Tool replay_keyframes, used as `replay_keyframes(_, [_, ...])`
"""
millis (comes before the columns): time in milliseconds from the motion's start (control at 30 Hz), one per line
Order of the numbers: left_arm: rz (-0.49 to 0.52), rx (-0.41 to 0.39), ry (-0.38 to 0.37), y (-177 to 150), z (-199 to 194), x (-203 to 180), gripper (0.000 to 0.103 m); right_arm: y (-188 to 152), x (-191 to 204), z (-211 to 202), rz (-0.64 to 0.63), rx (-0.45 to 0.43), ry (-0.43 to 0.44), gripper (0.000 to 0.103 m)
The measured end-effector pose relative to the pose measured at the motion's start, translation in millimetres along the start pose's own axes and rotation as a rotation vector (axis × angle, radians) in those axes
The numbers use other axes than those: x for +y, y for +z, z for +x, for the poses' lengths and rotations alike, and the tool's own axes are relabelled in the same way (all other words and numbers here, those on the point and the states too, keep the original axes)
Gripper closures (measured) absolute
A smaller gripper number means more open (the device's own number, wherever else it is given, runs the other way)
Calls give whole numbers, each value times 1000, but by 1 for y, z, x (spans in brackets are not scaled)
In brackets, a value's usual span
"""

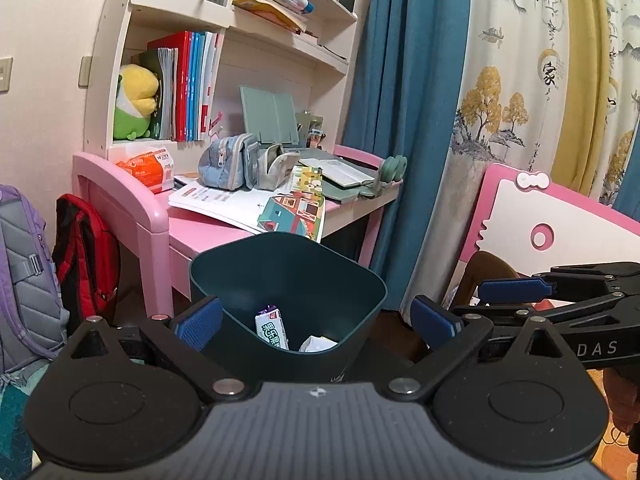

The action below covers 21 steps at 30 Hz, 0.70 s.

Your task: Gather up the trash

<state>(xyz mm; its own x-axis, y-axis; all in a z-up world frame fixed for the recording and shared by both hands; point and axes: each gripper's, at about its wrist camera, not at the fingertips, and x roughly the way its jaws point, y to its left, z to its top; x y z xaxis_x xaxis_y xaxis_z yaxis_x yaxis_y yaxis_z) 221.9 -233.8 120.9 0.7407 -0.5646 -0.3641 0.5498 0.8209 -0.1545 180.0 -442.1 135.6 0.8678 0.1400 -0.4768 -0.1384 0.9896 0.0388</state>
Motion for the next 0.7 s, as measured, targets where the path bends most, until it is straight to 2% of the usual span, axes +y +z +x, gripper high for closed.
replay_keyframes(700, [35,1,0,32,-23,-12,2,18,11,-31,-55,-30,-22,45])
